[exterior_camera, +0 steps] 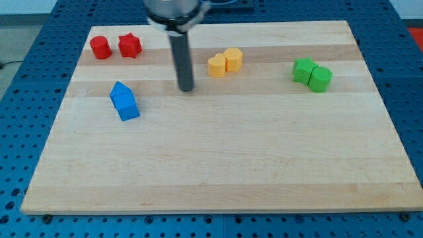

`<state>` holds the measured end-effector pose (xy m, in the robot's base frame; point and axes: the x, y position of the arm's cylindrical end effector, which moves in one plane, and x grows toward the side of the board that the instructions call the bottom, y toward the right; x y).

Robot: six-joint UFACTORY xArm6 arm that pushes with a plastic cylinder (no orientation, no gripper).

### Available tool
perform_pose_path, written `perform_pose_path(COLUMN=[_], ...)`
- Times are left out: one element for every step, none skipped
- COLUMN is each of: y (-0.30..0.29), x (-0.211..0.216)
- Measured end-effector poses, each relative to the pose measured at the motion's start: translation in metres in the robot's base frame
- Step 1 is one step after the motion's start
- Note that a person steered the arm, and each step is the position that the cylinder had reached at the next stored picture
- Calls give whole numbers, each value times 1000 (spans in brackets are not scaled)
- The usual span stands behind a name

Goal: Place your hand to the right of hexagon

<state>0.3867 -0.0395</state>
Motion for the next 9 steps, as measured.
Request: perform_pose_path(y=[68, 89, 104, 105, 105, 105, 105, 105, 105], x=[-5, -5, -3, -3, -3, -3, -3, -24, -58])
